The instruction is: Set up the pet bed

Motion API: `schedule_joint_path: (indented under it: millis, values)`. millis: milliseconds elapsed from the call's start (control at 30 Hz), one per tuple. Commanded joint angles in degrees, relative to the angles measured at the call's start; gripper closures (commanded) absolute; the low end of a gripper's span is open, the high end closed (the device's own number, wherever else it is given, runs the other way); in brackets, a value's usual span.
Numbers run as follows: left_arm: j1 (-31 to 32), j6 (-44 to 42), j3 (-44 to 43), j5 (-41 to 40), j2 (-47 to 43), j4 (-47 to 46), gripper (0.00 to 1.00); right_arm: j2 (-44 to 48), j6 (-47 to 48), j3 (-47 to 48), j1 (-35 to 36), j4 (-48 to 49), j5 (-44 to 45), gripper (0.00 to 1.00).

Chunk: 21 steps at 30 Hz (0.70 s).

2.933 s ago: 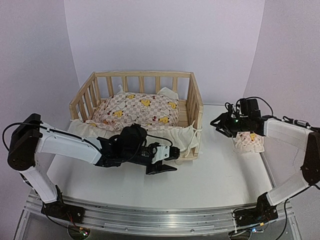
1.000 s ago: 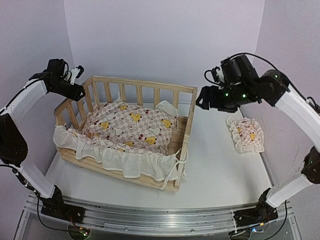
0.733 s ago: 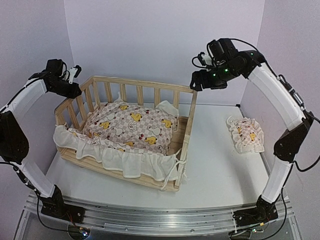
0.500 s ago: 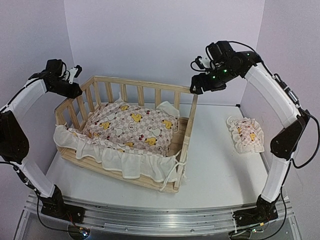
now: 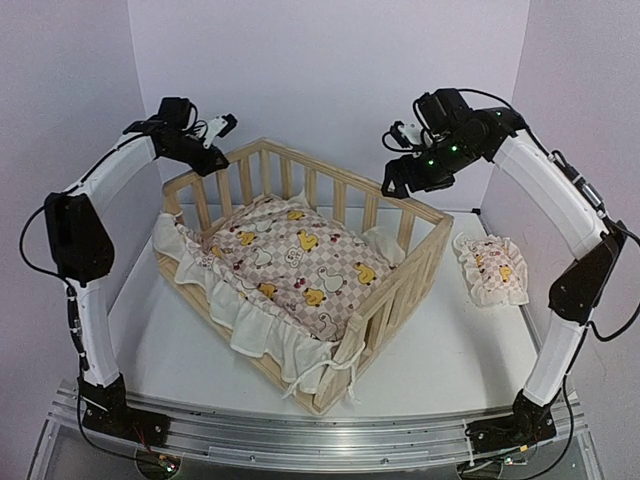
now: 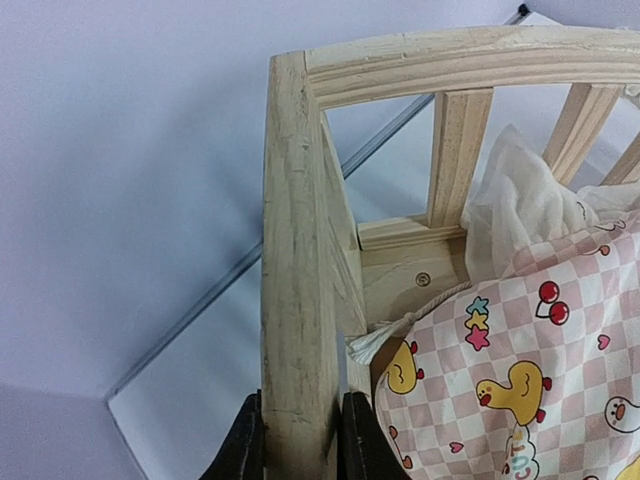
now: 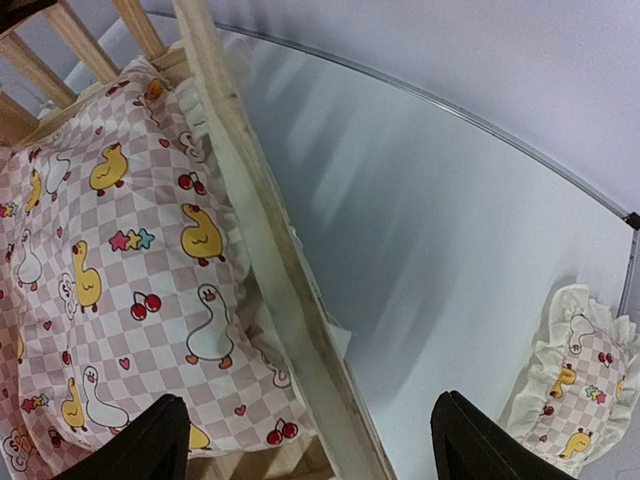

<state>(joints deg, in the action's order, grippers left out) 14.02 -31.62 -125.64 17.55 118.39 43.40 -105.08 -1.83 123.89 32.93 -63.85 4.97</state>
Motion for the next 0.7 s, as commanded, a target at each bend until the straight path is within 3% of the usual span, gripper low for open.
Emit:
schedule_joint_path:
  millis: [0, 100, 167, 267, 500, 667]
  values:
    - [7.51, -6.12, -11.05, 8.80, 11.76, -15.21, 0.71, 4.01, -2.62, -2.52, 0.12, 0.57, 1.45, 0.16]
    - [7.95, -2.33, -14.41, 8.35, 12.68, -19.85, 0.41, 4.09, -3.91, -3.24, 0.12, 0.38, 2.72, 0.16]
    - [7.95, -1.72, -13.73, 8.94, 9.91, -21.21, 0.31, 4.06, -4.14, -3.72, 0.12, 0.20, 3.60, 0.16]
    - [7.90, -1.87, -10.26, 9.01, 3.52, -22.06, 0.27, 3.23, -4.29, -4.67, 0.09, 0.02, 4.44, 0.19]
    - [7.77, -3.60, 2.50, 9.52, -14.35, -17.19, 0.23, -0.44, -7.29, -3.23, -0.05, -0.06, 7.68, 0.37]
    - [7.59, -6.89, 23.99, 10.69, -30.14, -12.87, 0.24, 0.41, -10.92, -5.32, -0.01, -0.06, 12.03, 0.56]
